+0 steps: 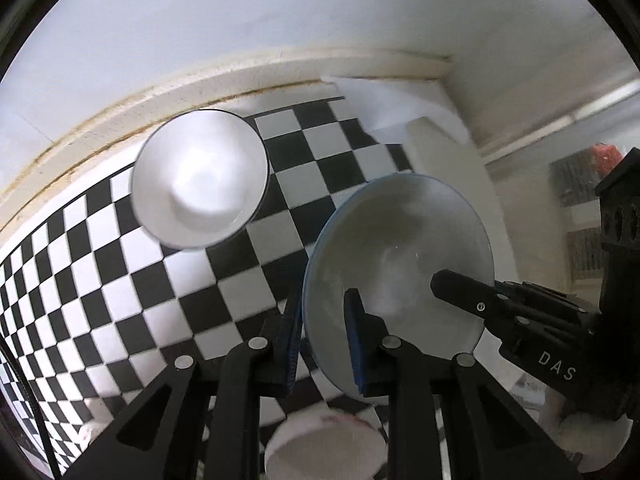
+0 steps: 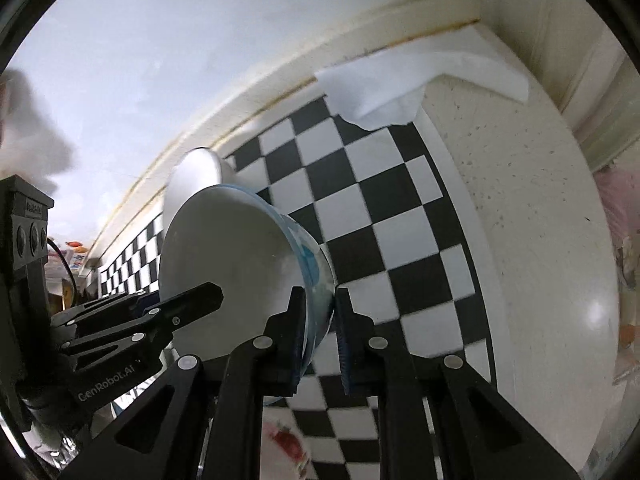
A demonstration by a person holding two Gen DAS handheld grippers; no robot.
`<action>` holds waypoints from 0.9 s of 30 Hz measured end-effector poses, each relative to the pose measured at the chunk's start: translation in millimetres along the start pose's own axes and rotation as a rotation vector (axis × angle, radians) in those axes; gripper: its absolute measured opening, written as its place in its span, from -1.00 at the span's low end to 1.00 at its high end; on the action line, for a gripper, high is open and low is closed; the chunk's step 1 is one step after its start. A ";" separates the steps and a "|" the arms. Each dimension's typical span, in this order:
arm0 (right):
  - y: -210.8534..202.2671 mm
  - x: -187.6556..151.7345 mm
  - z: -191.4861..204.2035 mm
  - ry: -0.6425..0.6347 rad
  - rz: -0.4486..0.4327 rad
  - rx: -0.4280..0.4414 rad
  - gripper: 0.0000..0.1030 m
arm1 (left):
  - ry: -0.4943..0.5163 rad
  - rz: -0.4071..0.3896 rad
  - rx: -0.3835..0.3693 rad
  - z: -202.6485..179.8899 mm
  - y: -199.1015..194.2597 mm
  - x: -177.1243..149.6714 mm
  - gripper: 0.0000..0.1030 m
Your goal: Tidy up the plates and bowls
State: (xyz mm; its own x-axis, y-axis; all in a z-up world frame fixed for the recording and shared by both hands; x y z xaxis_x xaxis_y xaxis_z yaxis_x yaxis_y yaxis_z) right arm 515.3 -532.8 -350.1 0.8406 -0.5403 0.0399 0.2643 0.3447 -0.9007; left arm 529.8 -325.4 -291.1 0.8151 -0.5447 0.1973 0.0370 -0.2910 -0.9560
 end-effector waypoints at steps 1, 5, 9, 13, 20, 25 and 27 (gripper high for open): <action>-9.9 -5.6 0.7 -0.005 -0.008 0.002 -0.68 | 0.006 -0.008 -0.001 -2.8 -9.5 -6.3 -0.64; -39.2 -38.6 6.4 -0.020 -0.028 0.013 -0.68 | 0.035 -0.022 0.000 -15.9 -33.1 -31.9 -0.64; -55.3 -78.8 6.0 -0.024 -0.027 0.021 -0.69 | 0.036 -0.017 -0.010 -22.6 -44.4 -68.9 -0.64; -51.1 -118.2 1.4 -0.019 0.004 0.020 -0.68 | 0.022 0.010 -0.008 -25.2 -40.8 -102.8 -0.64; -21.3 -160.9 -7.8 -0.014 0.060 -0.002 -0.68 | -0.013 0.066 -0.002 -19.0 -20.6 -141.5 -0.64; -6.7 -172.9 -13.7 -0.014 0.082 -0.027 -0.68 | -0.018 0.102 0.005 -18.3 -4.5 -153.7 -0.64; -1.0 -175.8 -16.3 -0.016 0.091 -0.038 -0.68 | -0.018 0.116 0.010 -18.5 1.7 -156.3 -0.64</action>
State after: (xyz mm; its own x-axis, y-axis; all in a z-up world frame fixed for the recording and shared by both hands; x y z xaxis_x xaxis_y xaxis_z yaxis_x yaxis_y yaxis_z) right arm 359.6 -450.7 -363.2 0.8680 -0.4953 -0.0365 0.1684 0.3627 -0.9166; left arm 391.7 -255.3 -319.6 0.8244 -0.5601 0.0818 -0.0524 -0.2195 -0.9742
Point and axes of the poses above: each gripper's, at about its wrist camera, not at the fingertips, and y roughly the way its jaws point, z to its left, x to its top, the point moved 1 cm from there along y, roughly the way its jaws point, and after that the axes turned 14 degrees about y, right-handed, at the moved point
